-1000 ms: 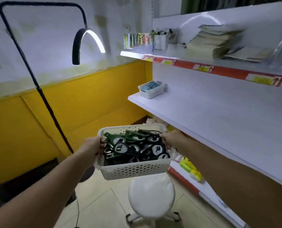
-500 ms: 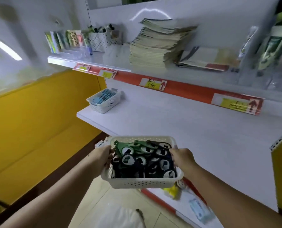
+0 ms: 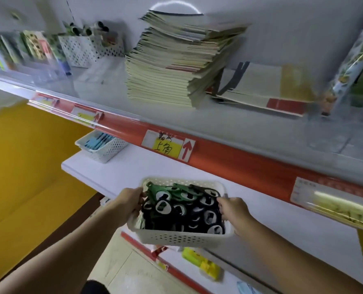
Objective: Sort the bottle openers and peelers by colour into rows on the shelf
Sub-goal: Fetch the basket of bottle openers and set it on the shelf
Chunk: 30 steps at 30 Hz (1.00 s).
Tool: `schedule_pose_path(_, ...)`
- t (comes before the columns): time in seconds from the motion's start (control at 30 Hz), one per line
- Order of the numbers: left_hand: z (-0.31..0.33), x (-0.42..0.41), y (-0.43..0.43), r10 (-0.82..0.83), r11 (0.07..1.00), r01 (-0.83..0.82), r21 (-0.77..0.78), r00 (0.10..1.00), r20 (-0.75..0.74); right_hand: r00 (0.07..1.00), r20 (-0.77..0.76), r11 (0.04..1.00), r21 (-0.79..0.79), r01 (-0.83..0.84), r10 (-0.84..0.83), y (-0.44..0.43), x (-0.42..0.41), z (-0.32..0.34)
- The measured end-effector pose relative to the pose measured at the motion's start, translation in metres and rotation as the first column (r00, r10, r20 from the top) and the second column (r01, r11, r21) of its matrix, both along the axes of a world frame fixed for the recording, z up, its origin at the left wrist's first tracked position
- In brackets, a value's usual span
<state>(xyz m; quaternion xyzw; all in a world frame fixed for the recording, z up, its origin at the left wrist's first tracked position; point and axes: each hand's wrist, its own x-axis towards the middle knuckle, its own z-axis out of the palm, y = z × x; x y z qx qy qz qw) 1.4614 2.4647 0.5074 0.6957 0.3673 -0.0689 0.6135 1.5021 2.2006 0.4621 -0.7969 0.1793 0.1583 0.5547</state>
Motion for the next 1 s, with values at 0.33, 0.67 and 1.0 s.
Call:
schedule_pose_path(0.33,-0.072,0.159,0.018,-0.423,0.906,0.423,-0.026,0.906,0.011,0.916,0.078,0.905,-0.144,0.400,-0.392,0.024,0.043,-0.037)
schedule_pose_path(0.67,-0.106,0.183,0.022,-0.556,0.827,0.551,0.112,0.831,0.016,0.860,0.097,0.800,-0.328,0.503,-0.501,0.048,0.040,-0.056)
schedule_pose_path(1.0,-0.112,0.170,0.021,-0.544,0.806,0.477,0.350,0.830,0.123,0.919,0.150,0.739,-0.554,0.383,-0.364,0.043,0.043,-0.061)
